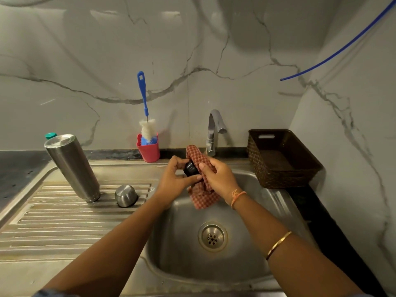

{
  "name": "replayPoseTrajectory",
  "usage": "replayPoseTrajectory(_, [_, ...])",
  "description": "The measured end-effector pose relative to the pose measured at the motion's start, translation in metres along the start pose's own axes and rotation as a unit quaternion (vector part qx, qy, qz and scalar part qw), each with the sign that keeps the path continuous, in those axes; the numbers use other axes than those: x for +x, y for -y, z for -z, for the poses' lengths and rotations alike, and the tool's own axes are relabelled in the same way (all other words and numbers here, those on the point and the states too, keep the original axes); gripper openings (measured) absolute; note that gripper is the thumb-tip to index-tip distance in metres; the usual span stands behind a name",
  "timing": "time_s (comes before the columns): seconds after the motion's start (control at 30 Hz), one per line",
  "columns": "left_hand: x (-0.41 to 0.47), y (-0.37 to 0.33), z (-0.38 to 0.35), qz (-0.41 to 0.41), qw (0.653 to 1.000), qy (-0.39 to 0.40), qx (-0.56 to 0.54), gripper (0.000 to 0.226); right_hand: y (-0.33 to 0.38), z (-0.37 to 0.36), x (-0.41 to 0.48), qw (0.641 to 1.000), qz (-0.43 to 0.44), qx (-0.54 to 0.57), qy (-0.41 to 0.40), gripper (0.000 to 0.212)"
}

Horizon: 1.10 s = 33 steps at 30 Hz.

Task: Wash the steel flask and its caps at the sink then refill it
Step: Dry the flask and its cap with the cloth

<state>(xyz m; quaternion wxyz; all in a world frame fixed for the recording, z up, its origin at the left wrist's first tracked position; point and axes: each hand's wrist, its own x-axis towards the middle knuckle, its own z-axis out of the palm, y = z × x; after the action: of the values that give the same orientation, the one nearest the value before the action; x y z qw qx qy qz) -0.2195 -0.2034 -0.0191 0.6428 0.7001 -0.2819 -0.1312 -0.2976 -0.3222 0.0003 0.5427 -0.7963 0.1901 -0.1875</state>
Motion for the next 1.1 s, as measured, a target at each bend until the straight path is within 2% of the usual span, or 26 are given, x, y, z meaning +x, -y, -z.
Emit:
replayPoseTrajectory(0.07, [-0.002,0.003,0.000,0.053,0.997,0.007,-0.050,0.043,0.000,-0.001,0.001,0.997,0.030,-0.030,-0.064,0.035])
replayPoseTrajectory(0.13, [-0.004,0.005,0.001,0.122,0.985,0.025,-0.122,0.049,0.000,-0.001,-0.001,0.995,0.026,-0.021,-0.096,0.030])
replayPoseTrajectory(0.27, [0.002,0.001,0.008,0.230,0.946,0.043,-0.223,0.040,-0.002,0.005,-0.001,0.968,-0.068,0.181,-0.157,0.017])
replayPoseTrajectory(0.33, [0.005,0.000,0.012,0.281,0.911,0.012,-0.302,0.040,-0.001,0.006,-0.004,0.966,-0.076,0.180,-0.171,0.010])
replayPoseTrajectory(0.4, [0.009,-0.001,0.014,0.315,0.876,-0.024,-0.365,0.038,0.001,0.002,-0.010,0.978,-0.055,0.132,-0.154,0.006])
replayPoseTrajectory(0.5, [0.010,0.000,0.014,0.323,0.866,-0.015,-0.381,0.034,0.001,-0.014,-0.022,0.994,0.034,0.021,-0.102,0.018])
replayPoseTrajectory(0.57, [0.008,0.003,0.011,0.319,0.869,0.012,-0.378,0.030,-0.003,-0.030,-0.025,0.986,0.108,-0.079,-0.096,0.033])
replayPoseTrajectory(0.63, [0.007,0.003,0.010,0.311,0.880,0.032,-0.359,0.020,-0.002,-0.040,-0.026,0.973,0.147,-0.133,-0.118,0.042])
replayPoseTrajectory(0.7, [0.006,0.000,0.011,0.309,0.885,0.064,-0.342,0.022,0.004,-0.038,-0.022,0.983,0.105,-0.089,-0.120,0.044])
replayPoseTrajectory(0.77, [0.005,-0.002,0.013,0.309,0.883,0.094,-0.340,0.031,0.009,-0.028,-0.014,0.997,0.005,0.029,-0.068,0.042])
replayPoseTrajectory(0.83, [0.004,-0.002,0.013,0.311,0.883,0.087,-0.341,0.034,0.010,-0.021,-0.009,0.990,-0.060,0.121,-0.038,0.039])
replayPoseTrajectory(0.9, [0.002,0.000,0.009,0.311,0.879,0.058,-0.356,0.029,0.008,-0.024,-0.013,0.995,-0.044,0.069,-0.056,0.036])
replayPoseTrajectory(1.0, [0.004,0.002,0.008,0.309,0.875,0.049,-0.369,0.023,0.006,-0.037,-0.024,0.982,0.068,-0.130,-0.119,0.037])
replayPoseTrajectory(1.07, [0.007,0.001,0.012,0.315,0.873,0.075,-0.366,0.018,0.007,-0.035,-0.021,0.972,0.128,-0.161,-0.117,0.038])
replayPoseTrajectory(1.1, [0.008,-0.001,0.014,0.316,0.872,0.089,-0.363,0.016,0.008,-0.031,-0.017,0.976,0.125,-0.147,-0.099,0.040])
